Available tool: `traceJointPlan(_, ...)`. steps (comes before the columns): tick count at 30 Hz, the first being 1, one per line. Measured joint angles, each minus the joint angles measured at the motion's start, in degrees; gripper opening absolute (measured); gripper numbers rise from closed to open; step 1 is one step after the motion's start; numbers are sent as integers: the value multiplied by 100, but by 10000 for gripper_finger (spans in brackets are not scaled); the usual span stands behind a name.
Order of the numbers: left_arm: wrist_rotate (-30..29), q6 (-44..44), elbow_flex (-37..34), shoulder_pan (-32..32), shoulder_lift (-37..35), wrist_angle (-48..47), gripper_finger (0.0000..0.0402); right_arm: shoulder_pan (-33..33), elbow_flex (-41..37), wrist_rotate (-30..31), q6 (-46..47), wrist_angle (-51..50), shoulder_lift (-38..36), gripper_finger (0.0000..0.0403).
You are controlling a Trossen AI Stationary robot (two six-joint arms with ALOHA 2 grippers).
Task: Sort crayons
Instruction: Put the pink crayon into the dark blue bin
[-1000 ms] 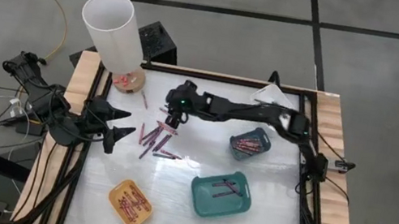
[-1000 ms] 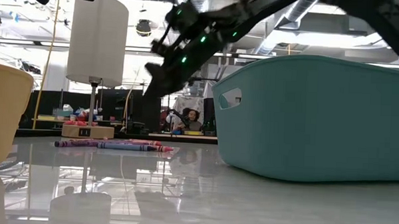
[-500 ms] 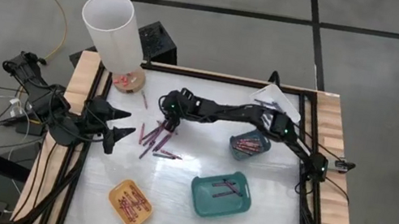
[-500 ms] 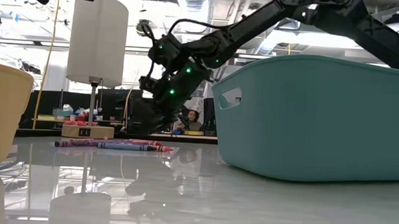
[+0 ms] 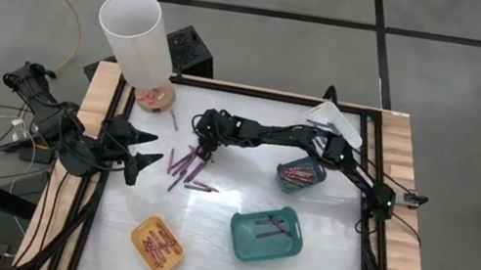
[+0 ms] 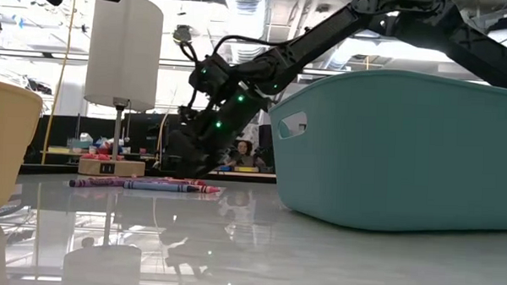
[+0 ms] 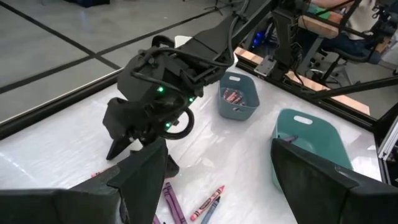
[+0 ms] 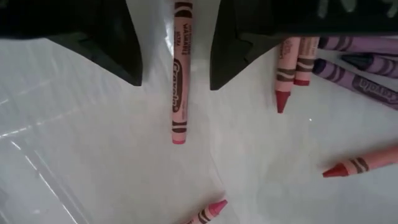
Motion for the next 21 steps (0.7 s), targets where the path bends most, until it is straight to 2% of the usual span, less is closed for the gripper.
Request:
traceJointPlan(5,6,-6,0,2,0,2,276,13,7,143,174,-101,53,179)
traceJointPlan(16,8,-22,0,2,0,2,276,46,-1,231,320,-147,66,41)
traceJointPlan(19,8,-21,0,2,0,2,276,47,-4,225,327,-169,68,11)
traceJointPlan(21,10,-21,0,2,0,2,276,55,-7,225,345,-173,68,6)
